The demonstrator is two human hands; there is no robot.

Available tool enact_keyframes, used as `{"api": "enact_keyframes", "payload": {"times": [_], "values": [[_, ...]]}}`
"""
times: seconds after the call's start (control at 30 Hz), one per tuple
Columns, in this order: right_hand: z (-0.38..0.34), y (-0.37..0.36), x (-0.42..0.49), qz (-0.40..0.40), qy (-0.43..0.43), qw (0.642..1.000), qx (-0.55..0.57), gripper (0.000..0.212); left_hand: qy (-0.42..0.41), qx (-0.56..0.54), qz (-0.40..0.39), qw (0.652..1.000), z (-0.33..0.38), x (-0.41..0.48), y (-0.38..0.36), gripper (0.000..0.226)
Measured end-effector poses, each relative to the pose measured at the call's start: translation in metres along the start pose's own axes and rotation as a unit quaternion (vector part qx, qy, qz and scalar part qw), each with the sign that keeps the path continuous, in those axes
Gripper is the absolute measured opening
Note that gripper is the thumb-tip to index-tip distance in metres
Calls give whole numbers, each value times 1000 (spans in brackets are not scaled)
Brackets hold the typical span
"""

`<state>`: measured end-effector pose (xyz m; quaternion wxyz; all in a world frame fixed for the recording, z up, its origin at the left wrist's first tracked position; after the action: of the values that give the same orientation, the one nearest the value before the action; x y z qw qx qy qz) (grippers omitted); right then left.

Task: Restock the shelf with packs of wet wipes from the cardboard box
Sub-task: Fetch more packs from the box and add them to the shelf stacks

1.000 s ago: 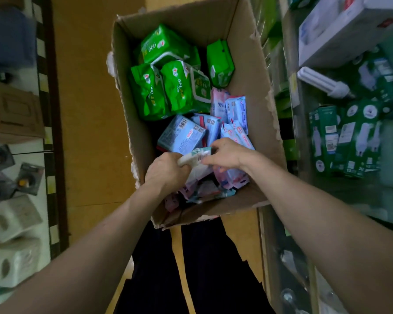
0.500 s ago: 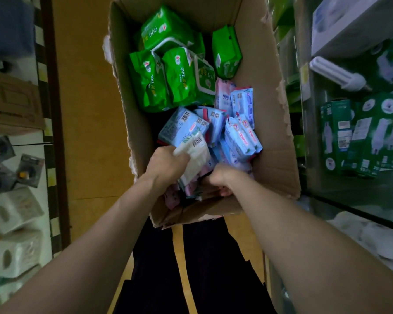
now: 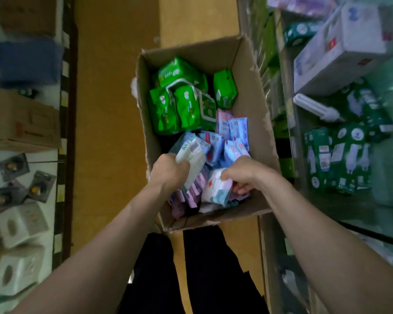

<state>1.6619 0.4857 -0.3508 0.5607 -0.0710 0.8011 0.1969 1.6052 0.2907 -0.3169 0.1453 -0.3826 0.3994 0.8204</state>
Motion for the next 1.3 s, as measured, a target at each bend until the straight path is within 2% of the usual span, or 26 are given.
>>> {"api": "enact_keyframes", "payload": {"times": [0.1,0.2,0.27,0.5,0.7,0.87,1.03,1.3], "values": [[-42,29,-31,62,72,995,14,13,-29,-23,31,999,17,-15,27,14],[-89,50,-71,116,147,982,25,25,-47,-37,74,995,33,-34,63,21],[-122,56,-98,144,200,969,24,25,-60,-40,115,991,42,-49,94,25],[-242,24,-207,199,353,910,-92,19,-81,-58,283,954,44,-114,220,30],[-336,-52,-295,197,465,848,-160,15,-87,-121,390,909,-7,-176,329,33],[-395,-143,-365,176,549,789,-214,22,-80,-141,479,862,-75,-234,423,34],[-446,-245,-433,147,614,739,-236,16,-50,-104,563,818,-153,-304,509,16],[-500,-399,-519,98,686,679,-240,19,5,-98,652,752,-278,-389,601,13]]}}
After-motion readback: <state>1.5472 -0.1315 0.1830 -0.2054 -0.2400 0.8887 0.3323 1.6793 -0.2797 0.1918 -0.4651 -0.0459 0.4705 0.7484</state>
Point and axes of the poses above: each hand's wrist, its own x-axis towards the middle knuckle, its own y-axis out of the back of the hand, z = x × y, the point moved 9 cm from there along x, towards the middle knuckle, and after that the axes turned 5 degrees about x, right-handed, at the moved point
